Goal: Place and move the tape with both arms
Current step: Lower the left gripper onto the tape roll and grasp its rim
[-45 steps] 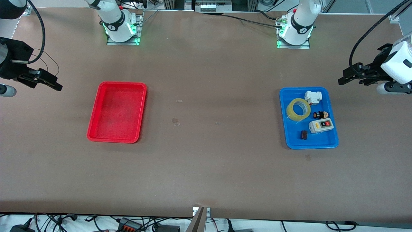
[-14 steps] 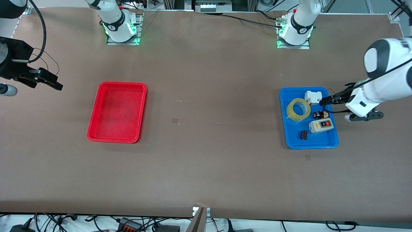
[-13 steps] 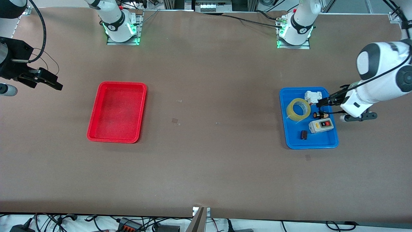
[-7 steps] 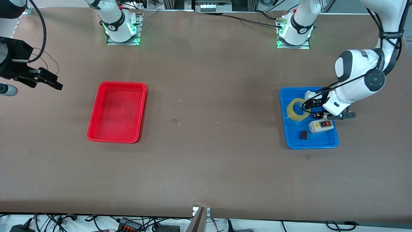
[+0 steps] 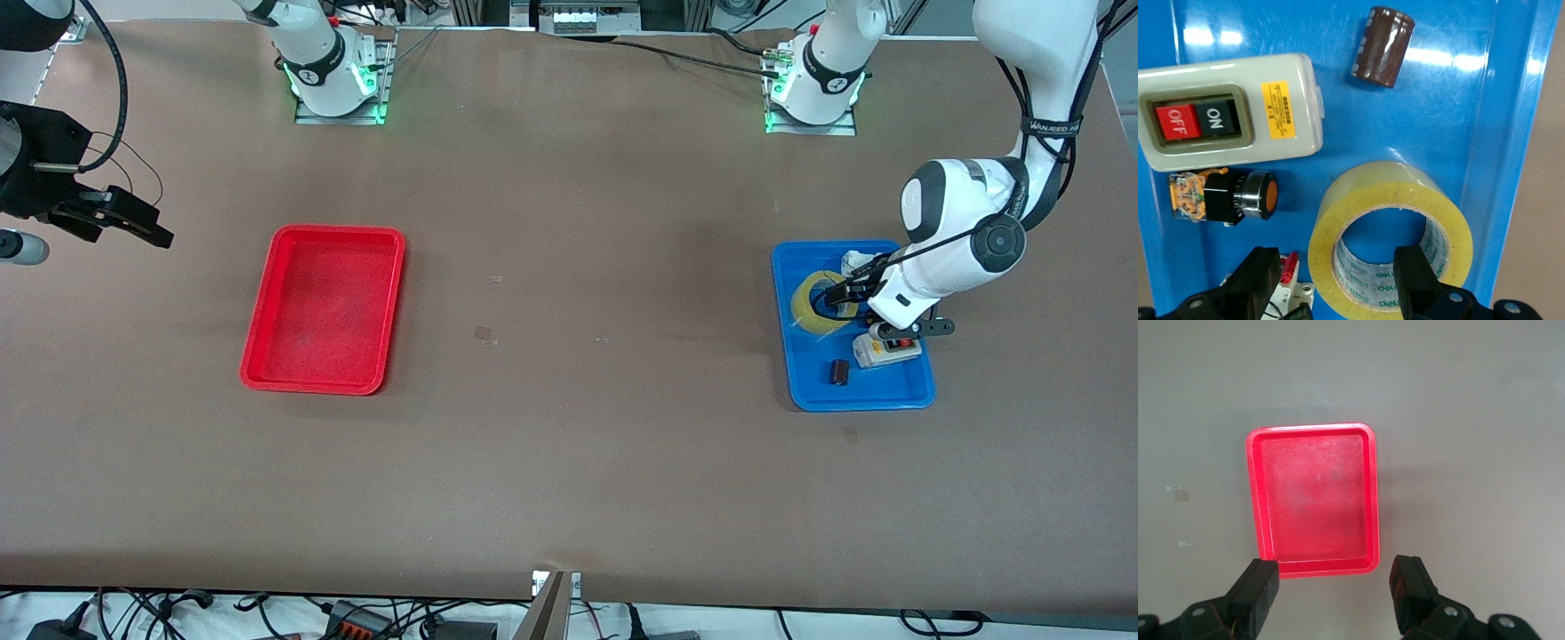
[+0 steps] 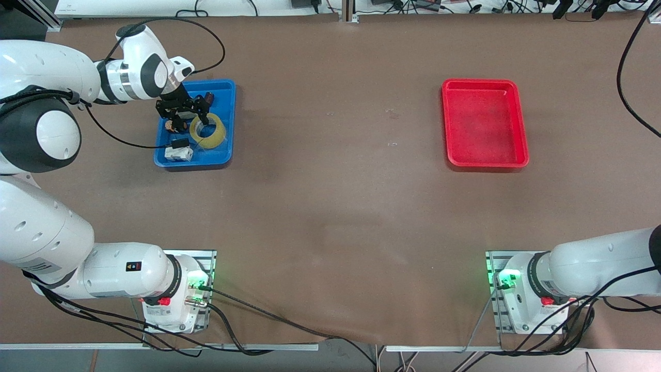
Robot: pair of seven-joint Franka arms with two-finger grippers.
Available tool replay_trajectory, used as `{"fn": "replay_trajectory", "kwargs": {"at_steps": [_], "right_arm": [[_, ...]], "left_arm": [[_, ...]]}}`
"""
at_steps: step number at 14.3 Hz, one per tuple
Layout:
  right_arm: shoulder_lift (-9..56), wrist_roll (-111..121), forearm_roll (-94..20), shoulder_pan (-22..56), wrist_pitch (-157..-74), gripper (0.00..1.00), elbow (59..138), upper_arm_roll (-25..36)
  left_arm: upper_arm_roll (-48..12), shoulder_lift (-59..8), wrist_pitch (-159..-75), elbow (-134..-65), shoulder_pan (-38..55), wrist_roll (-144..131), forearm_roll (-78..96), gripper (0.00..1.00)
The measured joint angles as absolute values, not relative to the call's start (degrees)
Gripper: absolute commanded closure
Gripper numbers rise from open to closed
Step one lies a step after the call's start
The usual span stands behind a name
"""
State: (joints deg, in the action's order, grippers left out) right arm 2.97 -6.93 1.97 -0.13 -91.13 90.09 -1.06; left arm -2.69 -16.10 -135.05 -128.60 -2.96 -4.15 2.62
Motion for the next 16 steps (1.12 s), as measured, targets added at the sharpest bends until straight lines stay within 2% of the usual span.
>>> {"fn": "replay_trajectory", "kwargs": {"at_steps": [6,14,15,16], "right_arm": [[2.99,-6.9,1.97,-0.13,-91.11,0.02,90.09,-1.05],[3.04,-6.88,1.97,-0.13,-91.1,0.02,90.09,-1.05],[3.04,-6.87,1.97,-0.13,-91.1,0.02,90.09,-1.05],[3.04,-6.87,1.97,-0.13,-91.09,0.02,90.09,-1.05]], "left_arm": [[-2.7,-16.7,-135.05,-129.47,-2.95,-4.15,2.62,0.0],[-2.82,-20.78,-138.46,-129.52,-2.38,-4.15,2.62,0.0],[-2.83,-20.94,-138.47,-129.52,-2.37,-4.15,2.62,0.06],[-2.82,-21.02,-138.47,-129.52,-2.38,-4.16,2.62,0.22]]}}
